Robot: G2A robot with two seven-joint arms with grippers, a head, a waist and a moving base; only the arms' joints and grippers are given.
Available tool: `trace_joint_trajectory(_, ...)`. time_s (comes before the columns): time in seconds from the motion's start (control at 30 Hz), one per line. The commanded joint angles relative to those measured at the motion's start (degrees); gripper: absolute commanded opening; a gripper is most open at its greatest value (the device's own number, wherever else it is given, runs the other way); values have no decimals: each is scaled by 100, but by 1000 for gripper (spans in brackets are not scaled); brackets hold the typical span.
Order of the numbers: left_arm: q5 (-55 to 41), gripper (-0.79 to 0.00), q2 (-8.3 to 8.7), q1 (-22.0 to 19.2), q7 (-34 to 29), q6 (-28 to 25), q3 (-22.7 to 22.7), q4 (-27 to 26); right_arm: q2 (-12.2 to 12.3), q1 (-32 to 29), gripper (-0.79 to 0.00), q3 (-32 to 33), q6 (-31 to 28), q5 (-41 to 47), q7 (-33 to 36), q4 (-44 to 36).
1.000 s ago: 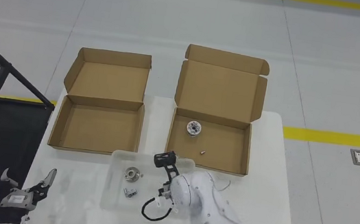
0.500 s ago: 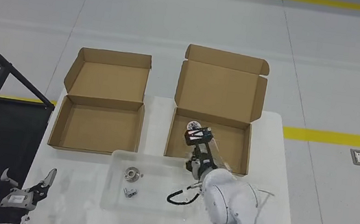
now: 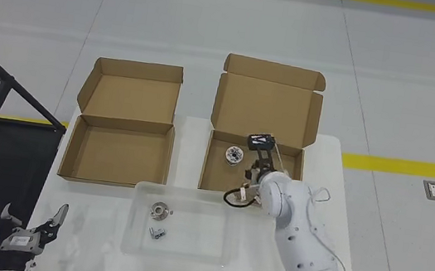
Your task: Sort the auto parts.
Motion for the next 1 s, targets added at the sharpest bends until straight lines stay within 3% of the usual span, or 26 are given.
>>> trace_joint_trajectory(0.0, 0, 0, 0, 0, 0, 0, 0, 0, -14, 195, -785, -6, -72, 104, -75, 459)
trace_joint_trajectory(0.3, 0, 0, 0, 0, 0, 0, 0, 0, -167, 810, -785, -339, 48, 293, -415, 1836)
trace_joint_trajectory(0.6, 0, 0, 0, 0, 0, 0, 0, 0, -230, 1079, -782, -398, 2, 505, -701, 2483)
trace_joint_trajectory(0.8, 0, 0, 0, 0, 0, 0, 0, 0, -241, 1129, -622, -397, 79, 553, -820, 2595)
trace_joint_trajectory(0.87, 0, 0, 0, 0, 0, 0, 0, 0, -244, 1106, -591, -395, 117, 577, -892, 2568)
trace_joint_trajectory(0.97, 0, 0, 0, 0, 0, 0, 0, 0, -239, 1090, -610, -392, 128, 578, -866, 2501)
